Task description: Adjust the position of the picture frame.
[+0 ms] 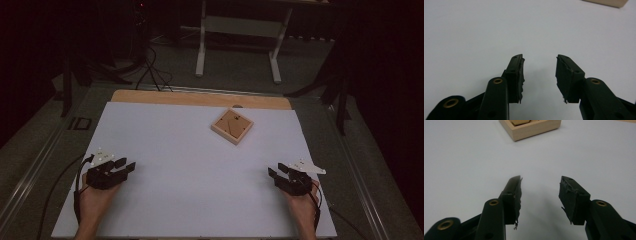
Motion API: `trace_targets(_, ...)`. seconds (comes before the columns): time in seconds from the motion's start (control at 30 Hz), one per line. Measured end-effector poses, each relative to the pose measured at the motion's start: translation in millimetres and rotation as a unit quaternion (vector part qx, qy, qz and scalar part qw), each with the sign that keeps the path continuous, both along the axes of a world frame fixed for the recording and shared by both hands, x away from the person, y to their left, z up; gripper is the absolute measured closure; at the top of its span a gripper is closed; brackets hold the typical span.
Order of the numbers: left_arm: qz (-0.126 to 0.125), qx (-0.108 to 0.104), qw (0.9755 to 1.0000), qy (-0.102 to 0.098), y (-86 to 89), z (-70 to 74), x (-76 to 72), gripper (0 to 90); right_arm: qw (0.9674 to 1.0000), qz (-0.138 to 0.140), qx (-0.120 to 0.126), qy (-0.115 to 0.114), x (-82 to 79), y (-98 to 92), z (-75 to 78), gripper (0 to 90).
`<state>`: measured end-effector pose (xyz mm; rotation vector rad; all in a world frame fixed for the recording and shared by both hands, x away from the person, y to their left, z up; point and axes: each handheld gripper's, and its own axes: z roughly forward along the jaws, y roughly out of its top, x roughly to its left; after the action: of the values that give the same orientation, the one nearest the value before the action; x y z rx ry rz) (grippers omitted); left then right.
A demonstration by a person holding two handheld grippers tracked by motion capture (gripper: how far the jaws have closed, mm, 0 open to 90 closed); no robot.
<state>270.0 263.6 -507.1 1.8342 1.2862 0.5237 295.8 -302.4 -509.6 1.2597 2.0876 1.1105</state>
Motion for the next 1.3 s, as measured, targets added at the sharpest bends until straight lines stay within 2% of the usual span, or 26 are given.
trace_targets(0.13,0.016,-0.016,0.9997,-0.007,2.5,2.0,-0.3,60.9,1.0000,0.001,-0.008,0.003,0.4,2.2,-1.6,52.1)
trace_targets(0.2,0.016,-0.015,0.9997,-0.014,3.6,3.1,-1.0,61.7,0.9999,0.002,-0.012,0.003,0.6,3.1,-1.9,52.1)
trace_targets(0.33,0.009,-0.001,0.9998,-0.019,6.2,2.6,-2.4,62.4,0.9999,0.006,-0.015,0.002,1.4,6.2,-2.0,52.1)
trace_targets(0.4,0.002,0.003,0.9997,-0.023,6.7,2.3,-2.2,62.2,0.9998,0.008,-0.017,0.000,1.3,7.5,-2.3,52.1)
trace_targets(0.53,-0.015,0.024,0.9990,-0.035,5.6,0.8,-1.6,62.4,0.9998,0.007,-0.021,-0.001,0.6,8.5,-1.9,52.6)
trace_targets(0.63,-0.029,0.030,0.9984,-0.038,4.7,-0.7,-0.9,62.8,0.9998,0.008,-0.020,-0.004,0.0,8.5,-1.6,54.3)
trace_targets(0.83,-0.030,0.039,0.9974,-0.052,4.2,-1.0,-1.4,63.2,0.9995,0.019,-0.023,-0.006,-0.3,12.7,-1.6,58.0)
trace_targets(1.0,-0.020,0.029,0.9987,-0.037,5.4,-1.2,-0.2,60.5,0.9994,0.026,-0.024,-0.007,-0.6,18.1,-1.7,61.4)
trace_targets(1.07,-0.019,0.013,0.9993,-0.031,6.4,-1.5,0.6,58.6,0.9994,0.025,-0.022,-0.007,-1.0,19.5,-1.3,62.5)
trace_targets(1.23,-0.020,-0.007,0.9993,-0.031,7.1,-0.8,0.8,58.2,0.9996,0.022,-0.014,-0.012,-2.1,21.0,0.5,64.6)
trace_targets(1.3,-0.020,-0.006,0.9994,-0.027,7.1,-0.8,1.1,57.3,0.9996,0.021,-0.012,-0.014,-2.8,21.7,1.7,65.4)
